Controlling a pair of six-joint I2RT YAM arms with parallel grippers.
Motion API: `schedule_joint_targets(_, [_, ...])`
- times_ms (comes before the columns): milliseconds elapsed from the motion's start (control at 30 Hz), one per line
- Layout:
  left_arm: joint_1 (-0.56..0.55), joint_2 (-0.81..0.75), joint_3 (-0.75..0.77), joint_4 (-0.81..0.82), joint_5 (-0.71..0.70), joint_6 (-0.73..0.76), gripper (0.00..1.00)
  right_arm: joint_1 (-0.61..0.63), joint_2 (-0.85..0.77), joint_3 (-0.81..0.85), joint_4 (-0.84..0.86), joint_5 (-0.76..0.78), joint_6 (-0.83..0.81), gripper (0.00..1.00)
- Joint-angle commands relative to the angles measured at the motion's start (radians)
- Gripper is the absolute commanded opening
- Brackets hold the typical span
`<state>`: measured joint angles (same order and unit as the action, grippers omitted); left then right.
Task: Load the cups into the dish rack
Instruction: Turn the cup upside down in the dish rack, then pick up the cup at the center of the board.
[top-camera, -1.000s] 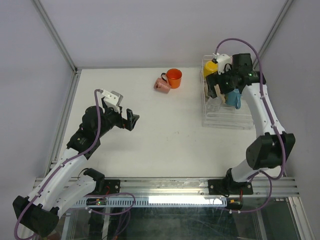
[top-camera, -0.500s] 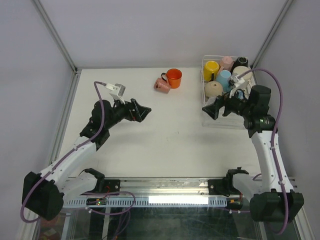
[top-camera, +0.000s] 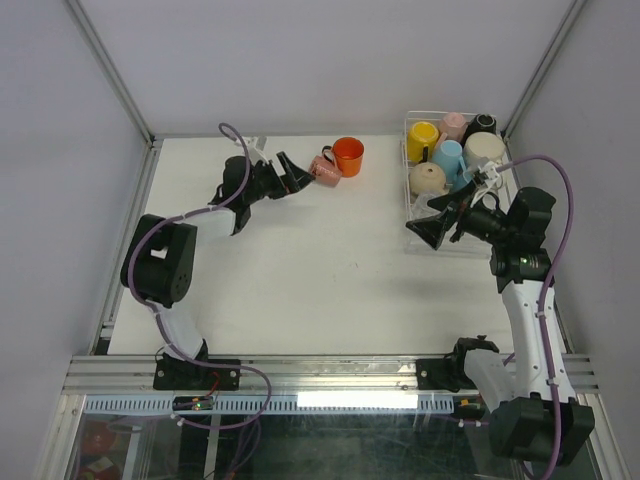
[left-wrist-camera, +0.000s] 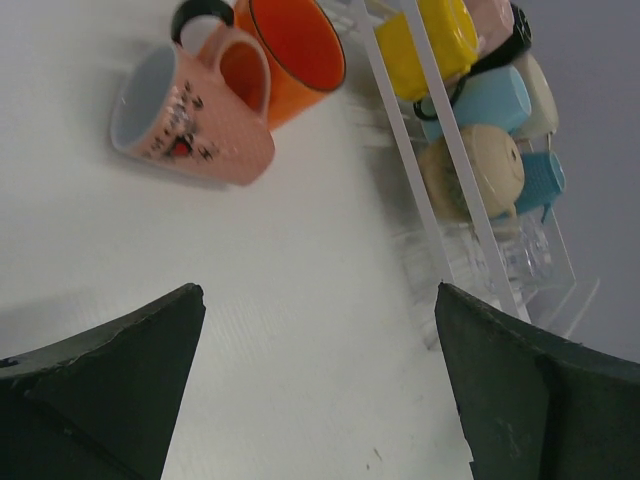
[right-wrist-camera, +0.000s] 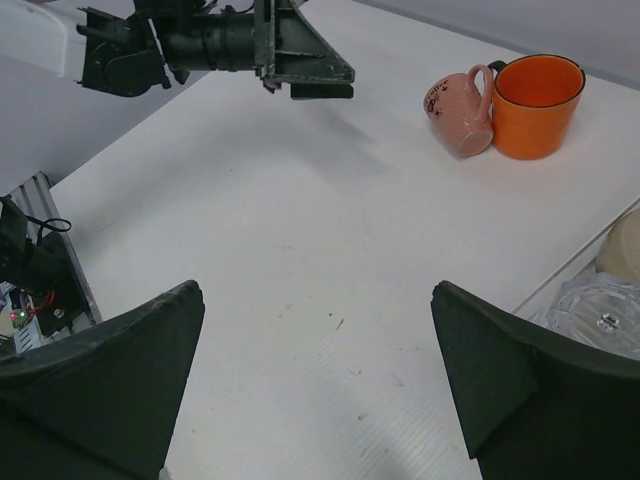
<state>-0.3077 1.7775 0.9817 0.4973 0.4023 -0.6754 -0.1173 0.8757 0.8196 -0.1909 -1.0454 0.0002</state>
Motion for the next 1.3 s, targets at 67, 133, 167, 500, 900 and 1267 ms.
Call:
schedule_joint_targets(67, [0.036,0.157,0.251,0.036,-0.003,0.123,0.95,-0.004,-0.032,0.000,0.069,-0.010,0.016,0.99])
schedule_joint_targets(133, [0.040,0.216,0.316,0.031,0.015,0.153,0.91,-0.004,-0.030,-0.002,0.071,-0.012,0.019,0.99])
schedule_joint_targets(167, [0.042,0.243,0.347,0.025,0.024,0.156,0.90,-0.004,-0.028,-0.002,0.071,-0.012,0.020,0.99])
schedule_joint_targets(500, [0.043,0.482,0.675,-0.137,0.090,0.209,0.70,0.000,-0.026,-0.008,0.079,-0.011,0.022,0.99])
schedule_joint_targets(900, [0.044,0.598,0.776,-0.195,0.166,0.217,0.46,0.008,-0.017,-0.012,0.078,-0.004,0.014,1.00])
schedule_joint_targets(1267, [0.044,0.612,0.726,-0.083,0.257,0.130,0.32,0.009,-0.020,-0.016,0.082,-0.004,0.012,0.99])
